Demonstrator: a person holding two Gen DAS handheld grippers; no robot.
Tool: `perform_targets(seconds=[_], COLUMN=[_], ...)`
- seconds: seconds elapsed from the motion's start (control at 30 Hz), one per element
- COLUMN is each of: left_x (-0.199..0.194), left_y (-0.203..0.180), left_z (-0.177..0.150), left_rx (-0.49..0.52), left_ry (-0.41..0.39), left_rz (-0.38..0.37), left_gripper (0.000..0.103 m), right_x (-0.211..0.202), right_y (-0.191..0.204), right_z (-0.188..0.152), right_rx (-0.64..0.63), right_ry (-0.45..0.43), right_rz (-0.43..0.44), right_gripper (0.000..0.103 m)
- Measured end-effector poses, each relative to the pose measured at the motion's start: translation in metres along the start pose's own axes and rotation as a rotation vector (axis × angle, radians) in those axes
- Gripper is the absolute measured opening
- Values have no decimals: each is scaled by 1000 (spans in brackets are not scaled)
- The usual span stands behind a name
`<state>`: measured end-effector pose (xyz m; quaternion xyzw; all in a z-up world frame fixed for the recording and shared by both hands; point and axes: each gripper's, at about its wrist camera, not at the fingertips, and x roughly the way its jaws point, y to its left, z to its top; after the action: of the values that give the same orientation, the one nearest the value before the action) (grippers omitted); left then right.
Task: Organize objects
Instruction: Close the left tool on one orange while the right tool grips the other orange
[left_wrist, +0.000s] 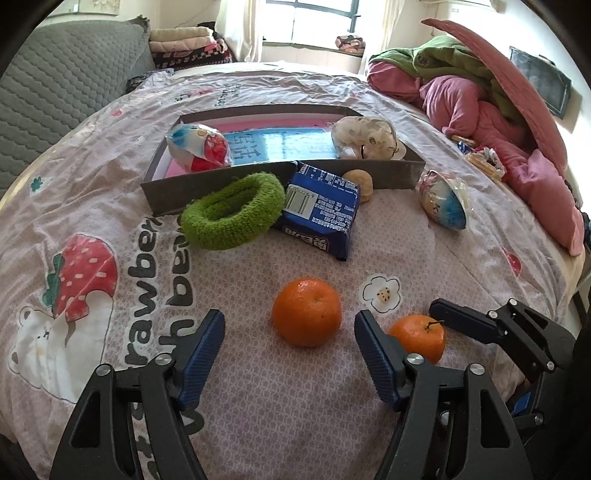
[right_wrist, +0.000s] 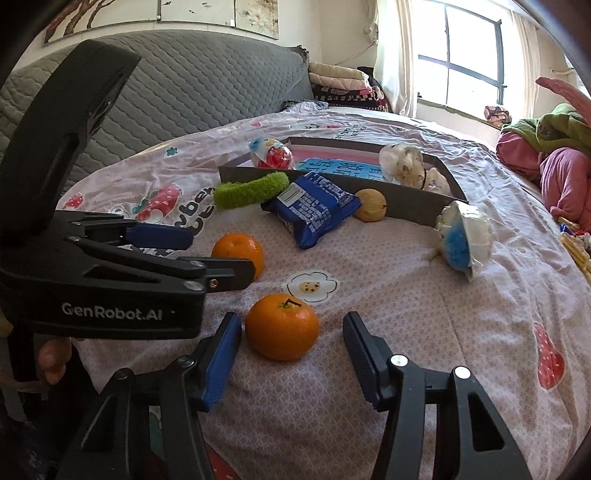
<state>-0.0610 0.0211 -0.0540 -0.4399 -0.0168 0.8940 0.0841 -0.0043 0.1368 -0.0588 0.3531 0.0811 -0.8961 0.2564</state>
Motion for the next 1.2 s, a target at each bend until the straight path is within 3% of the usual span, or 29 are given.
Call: perform_targets(seconds=[0.37,0.57,0.67,0.77,1.2], left_x=[13,17,17,16,10], left_y=[-7,-5,-5,-3,1], left_z=[-1,1,2,1,-2], left_rx=[17,-3,-2,-6,-15], left_ry=[27,36,34,34,18], left_rz=[-23,-39,-43,-50,-59], left_gripper=[60,57,46,42,42], right_x=[3,4,5,6,8], right_y=[0,-2,-2,-4,-5], right_z=[0,0,-1,-1,-1], right_rx=[-1,10,10,18,28], right_ry=[5,7,8,11,19], right_rz=[36,46,52,63,74], right_gripper=[43,41,39,39,39])
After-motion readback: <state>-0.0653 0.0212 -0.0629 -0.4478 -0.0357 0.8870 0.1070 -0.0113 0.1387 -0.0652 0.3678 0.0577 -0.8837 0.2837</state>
